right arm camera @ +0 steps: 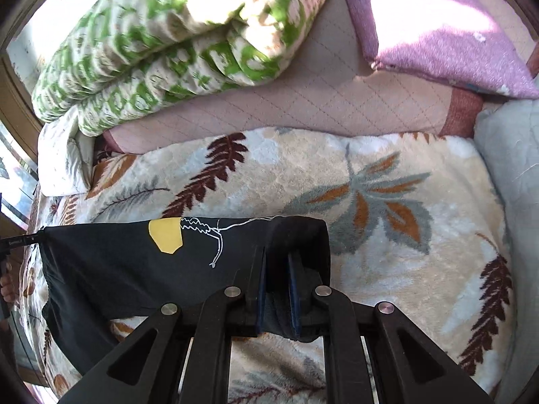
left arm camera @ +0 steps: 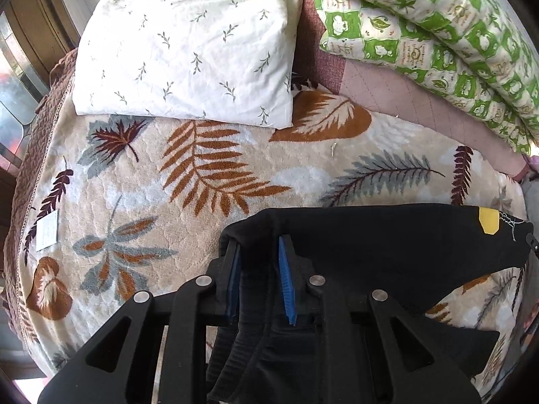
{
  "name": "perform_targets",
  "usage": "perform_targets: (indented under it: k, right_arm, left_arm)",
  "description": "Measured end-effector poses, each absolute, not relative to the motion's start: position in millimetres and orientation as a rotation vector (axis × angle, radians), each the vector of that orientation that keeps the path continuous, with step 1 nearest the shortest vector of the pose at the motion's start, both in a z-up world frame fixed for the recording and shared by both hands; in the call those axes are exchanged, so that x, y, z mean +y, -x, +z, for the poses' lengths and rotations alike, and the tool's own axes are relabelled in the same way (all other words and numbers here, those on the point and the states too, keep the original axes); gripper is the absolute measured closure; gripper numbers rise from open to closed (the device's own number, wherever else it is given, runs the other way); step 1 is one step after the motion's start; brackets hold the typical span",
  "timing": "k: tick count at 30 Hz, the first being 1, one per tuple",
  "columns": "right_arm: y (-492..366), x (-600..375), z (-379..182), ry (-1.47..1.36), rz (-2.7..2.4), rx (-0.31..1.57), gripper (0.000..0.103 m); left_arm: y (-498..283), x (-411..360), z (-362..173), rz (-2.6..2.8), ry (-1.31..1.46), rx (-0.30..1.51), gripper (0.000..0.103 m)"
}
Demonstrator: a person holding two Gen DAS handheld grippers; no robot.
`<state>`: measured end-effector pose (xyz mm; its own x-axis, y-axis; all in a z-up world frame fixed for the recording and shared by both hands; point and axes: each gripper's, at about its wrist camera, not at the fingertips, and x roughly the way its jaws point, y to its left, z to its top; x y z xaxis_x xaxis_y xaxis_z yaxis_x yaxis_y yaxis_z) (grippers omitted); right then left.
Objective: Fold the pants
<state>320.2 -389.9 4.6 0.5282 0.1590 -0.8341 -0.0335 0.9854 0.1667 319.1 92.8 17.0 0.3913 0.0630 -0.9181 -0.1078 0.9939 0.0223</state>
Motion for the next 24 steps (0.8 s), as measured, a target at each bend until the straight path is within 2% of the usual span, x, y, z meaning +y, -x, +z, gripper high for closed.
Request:
perform_targets:
  k: [12,19,24]
  right_arm:
    - [-225,-383,36,-0.160,0.112,0.881,0.092]
    - [-155,-368,21,-0.098,0.107,0.865,0.092]
    - [-101,-352,12,-0.034,0.110,0.825,0.092]
  left_arm:
    - [-235,93,37,0.153,-0.022,1.033,0.084]
    - [-177,104,23,0.159,-0.031,0.982,0.084]
    - [-143,114,2,0.138,-0.013,1.010,0.084]
